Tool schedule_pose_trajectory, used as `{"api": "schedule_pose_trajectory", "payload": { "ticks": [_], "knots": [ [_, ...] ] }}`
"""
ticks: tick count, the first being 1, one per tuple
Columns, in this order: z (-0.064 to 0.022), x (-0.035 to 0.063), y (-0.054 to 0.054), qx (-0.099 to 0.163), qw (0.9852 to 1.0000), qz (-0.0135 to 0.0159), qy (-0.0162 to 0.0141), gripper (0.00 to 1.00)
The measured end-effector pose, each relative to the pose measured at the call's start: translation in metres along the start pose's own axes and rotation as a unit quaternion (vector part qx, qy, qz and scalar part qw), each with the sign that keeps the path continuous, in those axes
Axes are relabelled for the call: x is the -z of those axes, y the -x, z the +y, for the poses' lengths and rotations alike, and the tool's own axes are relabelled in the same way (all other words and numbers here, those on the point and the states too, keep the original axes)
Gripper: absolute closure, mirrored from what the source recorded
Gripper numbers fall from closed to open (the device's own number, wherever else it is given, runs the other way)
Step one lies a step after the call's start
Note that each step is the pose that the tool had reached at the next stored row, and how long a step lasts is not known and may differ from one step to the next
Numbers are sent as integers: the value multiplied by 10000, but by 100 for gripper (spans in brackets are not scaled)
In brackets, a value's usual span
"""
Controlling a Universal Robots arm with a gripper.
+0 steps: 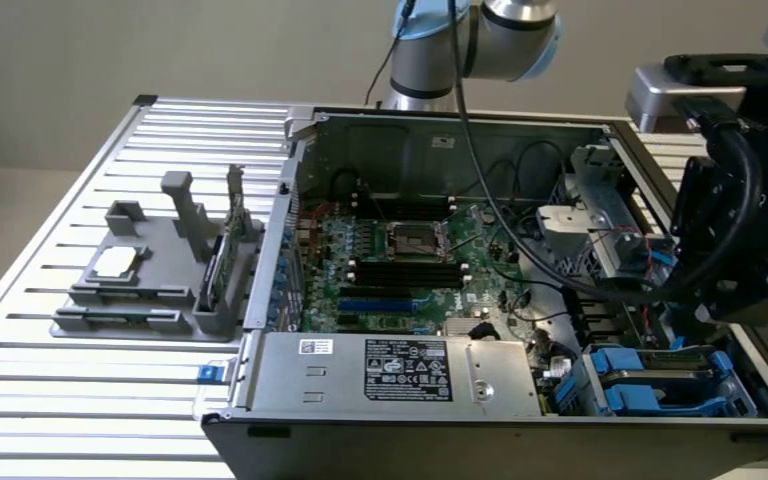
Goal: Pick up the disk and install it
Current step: 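Insert the first disk wire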
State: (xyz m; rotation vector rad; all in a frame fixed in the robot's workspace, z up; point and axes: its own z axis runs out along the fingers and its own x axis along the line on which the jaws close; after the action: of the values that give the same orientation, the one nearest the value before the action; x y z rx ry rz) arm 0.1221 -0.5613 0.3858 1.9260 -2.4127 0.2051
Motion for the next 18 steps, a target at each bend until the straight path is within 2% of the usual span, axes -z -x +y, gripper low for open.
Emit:
{"api": "schedule_pose_trajectory", "payload": {
  "ticks": [5, 9, 14, 18],
  "knots": [
    [0, 1, 0, -412, 9991, 31, 50, 59],
    [0, 0, 0, -744, 9972, 56, 90, 59],
    [0, 0, 0, -1151, 9932, 85, 139, 59],
    [0, -2, 0, -1485, 9887, 110, 180, 59]
  ]
}}
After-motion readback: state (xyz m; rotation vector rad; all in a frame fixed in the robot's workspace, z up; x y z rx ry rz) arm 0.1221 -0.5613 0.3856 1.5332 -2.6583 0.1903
